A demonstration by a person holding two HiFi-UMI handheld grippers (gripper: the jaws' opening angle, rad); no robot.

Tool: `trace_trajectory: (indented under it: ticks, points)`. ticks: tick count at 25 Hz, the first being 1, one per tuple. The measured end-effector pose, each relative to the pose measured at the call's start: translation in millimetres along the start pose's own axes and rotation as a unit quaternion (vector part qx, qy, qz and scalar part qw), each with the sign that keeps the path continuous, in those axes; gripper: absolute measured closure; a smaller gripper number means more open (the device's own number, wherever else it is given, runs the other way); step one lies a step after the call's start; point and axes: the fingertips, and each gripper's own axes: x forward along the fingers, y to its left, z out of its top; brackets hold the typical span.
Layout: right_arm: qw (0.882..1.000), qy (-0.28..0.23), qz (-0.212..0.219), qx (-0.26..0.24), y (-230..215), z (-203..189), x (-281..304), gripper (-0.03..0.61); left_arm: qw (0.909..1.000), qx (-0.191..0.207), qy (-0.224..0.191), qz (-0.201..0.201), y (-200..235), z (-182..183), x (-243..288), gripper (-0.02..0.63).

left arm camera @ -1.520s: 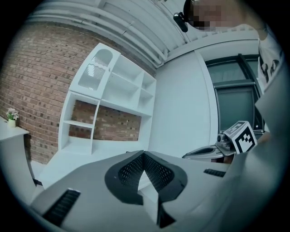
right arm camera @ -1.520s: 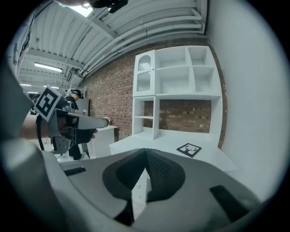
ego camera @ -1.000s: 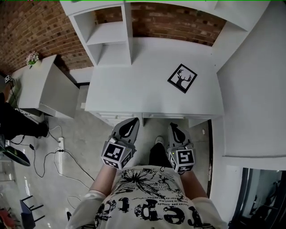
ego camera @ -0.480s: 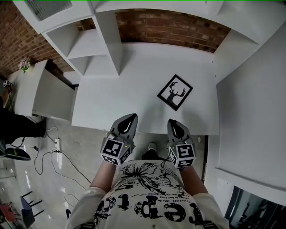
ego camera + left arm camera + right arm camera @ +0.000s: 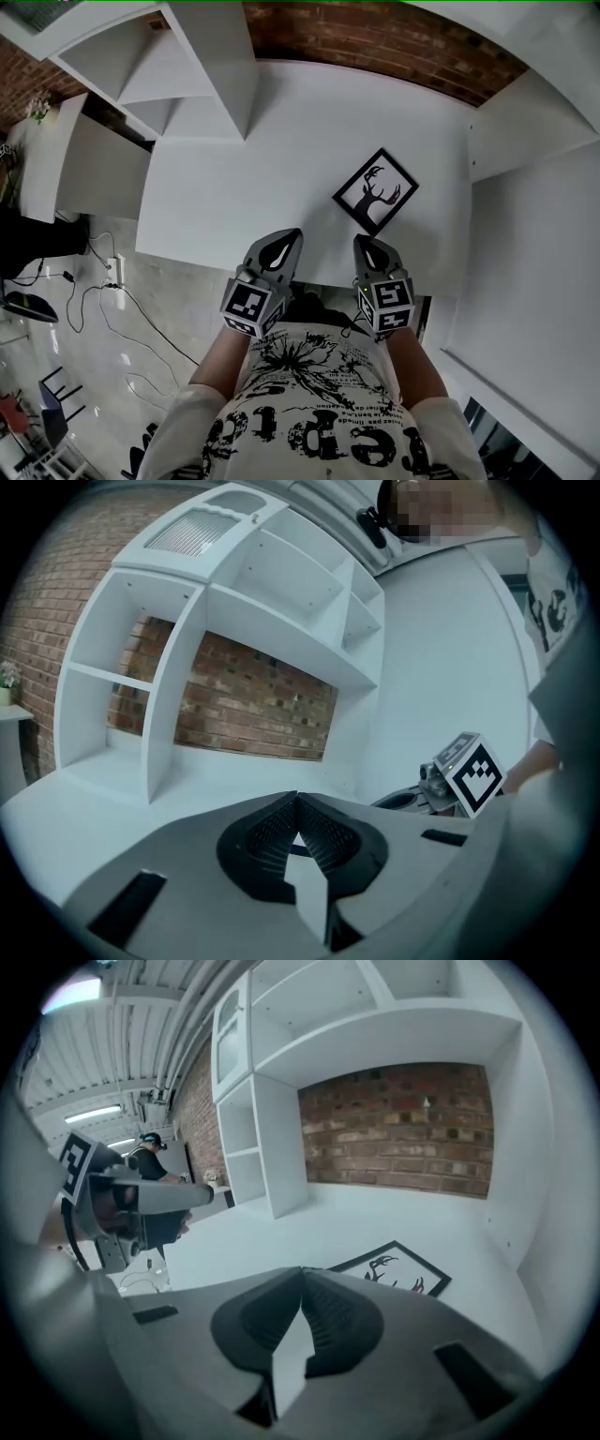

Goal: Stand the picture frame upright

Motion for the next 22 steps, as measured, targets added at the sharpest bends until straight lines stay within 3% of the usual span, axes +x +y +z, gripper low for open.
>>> trace_trajectory:
  ticks: [4,10,17,22]
  points:
    - [0.998,0.055,0.010,-0.026,-4,-17,31,0.567,0.9999,-0.003,0.008,-0.010,14,-6,15,0.607]
    - [0.992,0.114,-0.009,-0.050,-19,-36,70,0.469,0.9991,-0.016,0.031,-0.024,35,-16,25,0.607]
    - [0.980,0.179,-0.015,-0.085,-41,-46,113,0.469,0.9981,-0.020,0.043,-0.040,50,-27,35,0.607]
    - [0.969,0.226,0.005,-0.095,-46,-54,129,0.469,0.9973,-0.021,0.048,-0.052,53,-33,42,0.607]
